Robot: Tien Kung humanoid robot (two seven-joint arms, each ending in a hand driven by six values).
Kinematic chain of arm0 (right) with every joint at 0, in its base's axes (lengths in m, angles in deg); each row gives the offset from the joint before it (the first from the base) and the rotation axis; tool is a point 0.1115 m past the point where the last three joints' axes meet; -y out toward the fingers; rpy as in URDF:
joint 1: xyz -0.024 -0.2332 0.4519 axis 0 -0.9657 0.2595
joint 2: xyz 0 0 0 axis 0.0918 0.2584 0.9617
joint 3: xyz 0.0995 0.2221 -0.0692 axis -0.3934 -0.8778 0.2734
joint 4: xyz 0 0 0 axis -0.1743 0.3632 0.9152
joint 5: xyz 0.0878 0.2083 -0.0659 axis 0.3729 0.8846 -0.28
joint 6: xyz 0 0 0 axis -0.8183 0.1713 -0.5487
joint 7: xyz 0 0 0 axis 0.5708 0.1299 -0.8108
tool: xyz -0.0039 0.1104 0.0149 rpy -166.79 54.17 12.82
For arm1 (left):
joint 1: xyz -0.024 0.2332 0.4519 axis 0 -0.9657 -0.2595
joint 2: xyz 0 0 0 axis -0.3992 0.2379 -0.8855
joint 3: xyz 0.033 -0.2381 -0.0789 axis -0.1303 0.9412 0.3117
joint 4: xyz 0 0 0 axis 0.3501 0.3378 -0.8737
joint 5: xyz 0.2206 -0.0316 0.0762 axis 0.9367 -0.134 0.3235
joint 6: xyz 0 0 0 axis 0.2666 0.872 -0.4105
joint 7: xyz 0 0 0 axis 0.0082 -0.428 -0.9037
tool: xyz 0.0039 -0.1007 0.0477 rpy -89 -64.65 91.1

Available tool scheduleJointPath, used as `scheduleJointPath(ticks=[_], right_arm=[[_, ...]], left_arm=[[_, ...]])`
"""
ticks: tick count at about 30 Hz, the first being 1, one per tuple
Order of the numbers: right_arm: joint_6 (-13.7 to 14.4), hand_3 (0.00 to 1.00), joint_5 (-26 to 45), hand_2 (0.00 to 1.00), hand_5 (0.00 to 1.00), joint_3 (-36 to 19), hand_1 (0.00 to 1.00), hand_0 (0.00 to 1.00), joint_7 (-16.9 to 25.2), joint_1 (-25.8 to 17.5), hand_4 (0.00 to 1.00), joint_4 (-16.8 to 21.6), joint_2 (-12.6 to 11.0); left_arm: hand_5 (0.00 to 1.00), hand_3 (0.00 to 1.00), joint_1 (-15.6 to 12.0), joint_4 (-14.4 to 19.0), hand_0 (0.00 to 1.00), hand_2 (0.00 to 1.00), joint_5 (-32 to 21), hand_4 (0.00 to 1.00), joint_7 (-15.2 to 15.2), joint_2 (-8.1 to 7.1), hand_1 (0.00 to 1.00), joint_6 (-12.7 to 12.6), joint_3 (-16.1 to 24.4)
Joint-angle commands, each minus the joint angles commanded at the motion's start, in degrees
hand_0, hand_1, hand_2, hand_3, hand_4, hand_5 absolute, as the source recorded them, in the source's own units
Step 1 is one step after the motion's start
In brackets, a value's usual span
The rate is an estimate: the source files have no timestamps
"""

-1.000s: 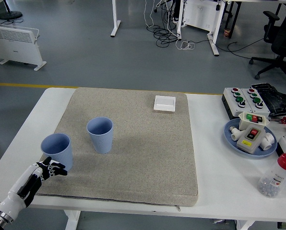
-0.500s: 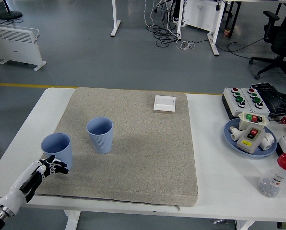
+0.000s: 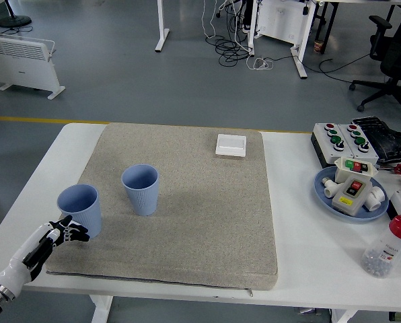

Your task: Push cup pick cup insert cup

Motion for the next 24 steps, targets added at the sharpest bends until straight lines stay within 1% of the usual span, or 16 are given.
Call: scheduleJointPath(ticks=[10, 17, 24], right_arm=[[0.0, 0.583, -0.07, 0.661, 0.488, 0.16, 0.651, 0.727, -0.02, 0.03, 0.129, 0.0, 0.06], [0.01, 0.581, 0.0, 0.661, 0.487, 0.25, 0.651, 0.727, -0.01, 0.25, 0.129, 0.0, 0.19], [0.05, 0.582, -0.18, 0.661, 0.487, 0.31, 0.651, 0.726, -0.03, 0.18, 0.128, 0.0, 0.29]], left_arm=[[0.998, 0.505, 2.59, -1.48, 0.675, 0.507, -0.46, 0.641, 0.06, -0.07, 0.545, 0.0, -2.13], [0.998, 0.505, 5.31, -3.31, 0.678, 0.507, 0.52, 0.639, -0.54, -0.77, 0.547, -0.1, -3.22], [0.998, 0.505, 6.62, -4.38, 0.681, 0.507, 0.1, 0.635, -0.41, -1.13, 0.547, -0.06, -4.08]])
